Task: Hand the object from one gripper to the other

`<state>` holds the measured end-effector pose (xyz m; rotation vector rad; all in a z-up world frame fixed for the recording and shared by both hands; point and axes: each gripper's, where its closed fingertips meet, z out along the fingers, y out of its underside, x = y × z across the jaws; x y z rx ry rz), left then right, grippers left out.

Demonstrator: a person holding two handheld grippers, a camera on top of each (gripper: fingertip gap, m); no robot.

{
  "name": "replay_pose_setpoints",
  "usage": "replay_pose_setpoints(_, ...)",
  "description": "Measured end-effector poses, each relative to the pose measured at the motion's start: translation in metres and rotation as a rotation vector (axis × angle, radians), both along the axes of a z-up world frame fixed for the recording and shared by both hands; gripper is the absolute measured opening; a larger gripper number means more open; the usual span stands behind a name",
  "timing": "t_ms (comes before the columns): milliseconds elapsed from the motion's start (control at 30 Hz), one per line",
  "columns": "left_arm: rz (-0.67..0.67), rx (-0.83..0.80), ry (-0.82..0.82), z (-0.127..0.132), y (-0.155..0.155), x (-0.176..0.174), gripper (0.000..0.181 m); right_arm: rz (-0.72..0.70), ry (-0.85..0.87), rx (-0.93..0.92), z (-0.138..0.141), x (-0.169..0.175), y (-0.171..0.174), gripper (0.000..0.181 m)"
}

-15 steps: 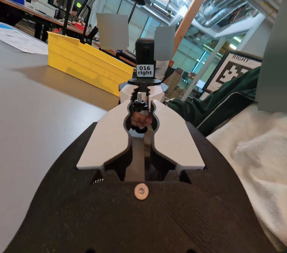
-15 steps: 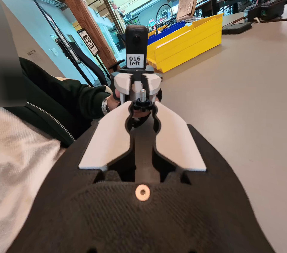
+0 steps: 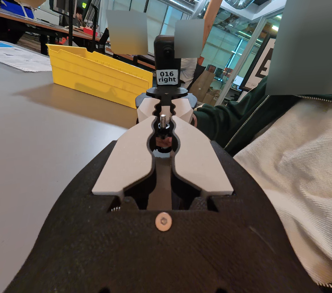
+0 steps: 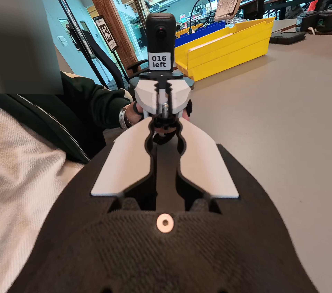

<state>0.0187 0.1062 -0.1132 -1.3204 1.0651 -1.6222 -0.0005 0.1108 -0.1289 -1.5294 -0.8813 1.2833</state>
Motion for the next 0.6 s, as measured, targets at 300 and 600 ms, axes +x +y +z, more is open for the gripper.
replay_pose_setpoints(300, 0.006, 0.057, 0.019, -0.001, -0.002, 0.001, 0.006, 0.007, -0.014, 0.015, -0.001, -0.002, -0.002, 0.023)
replay_pose_setpoints(600, 0.038, 0.107, 0.036, -0.001, 0.002, -0.002, 0.006, -0.105, 0.019, 0.066, 0.003, 0.003, 0.014, 0.066)
